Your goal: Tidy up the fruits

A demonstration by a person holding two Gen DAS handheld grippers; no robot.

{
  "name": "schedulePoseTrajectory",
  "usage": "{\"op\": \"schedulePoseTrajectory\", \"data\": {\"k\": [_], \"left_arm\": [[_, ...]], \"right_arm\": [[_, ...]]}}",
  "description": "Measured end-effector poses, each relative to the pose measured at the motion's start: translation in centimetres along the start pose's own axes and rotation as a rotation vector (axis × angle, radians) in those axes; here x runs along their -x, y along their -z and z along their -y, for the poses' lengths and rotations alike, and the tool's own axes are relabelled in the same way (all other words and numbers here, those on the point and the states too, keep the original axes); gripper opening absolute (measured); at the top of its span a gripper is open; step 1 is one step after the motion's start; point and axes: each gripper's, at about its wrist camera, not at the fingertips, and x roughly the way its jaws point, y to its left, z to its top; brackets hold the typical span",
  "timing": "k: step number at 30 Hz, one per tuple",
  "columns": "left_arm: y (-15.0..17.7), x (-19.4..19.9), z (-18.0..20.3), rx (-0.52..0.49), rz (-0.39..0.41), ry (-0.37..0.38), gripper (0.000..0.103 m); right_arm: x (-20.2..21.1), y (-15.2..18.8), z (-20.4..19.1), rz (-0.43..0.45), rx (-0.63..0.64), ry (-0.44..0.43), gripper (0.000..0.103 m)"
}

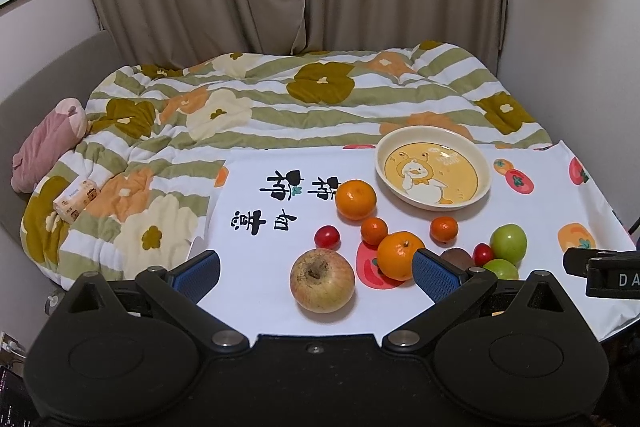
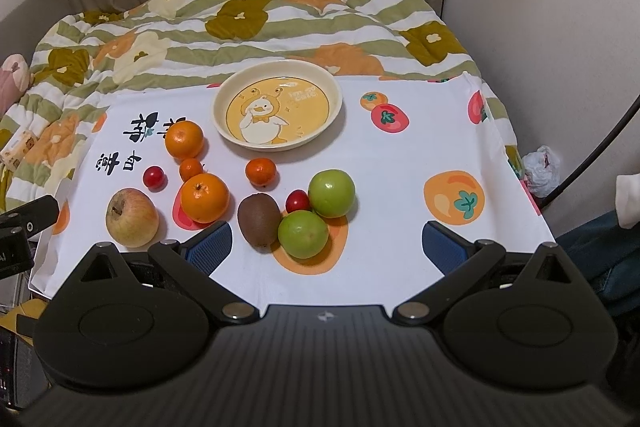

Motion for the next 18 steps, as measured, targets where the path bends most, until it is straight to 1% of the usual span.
{"op": "schedulePoseTrajectory", "data": {"k": [18], "left_arm": [[-0.38, 0.46, 0.84, -0.019, 0.022, -0.021, 0.103]], "right_arm": [[-0.21, -0.46, -0.3, 0.006, 0.012, -0.008, 0.103]]}}
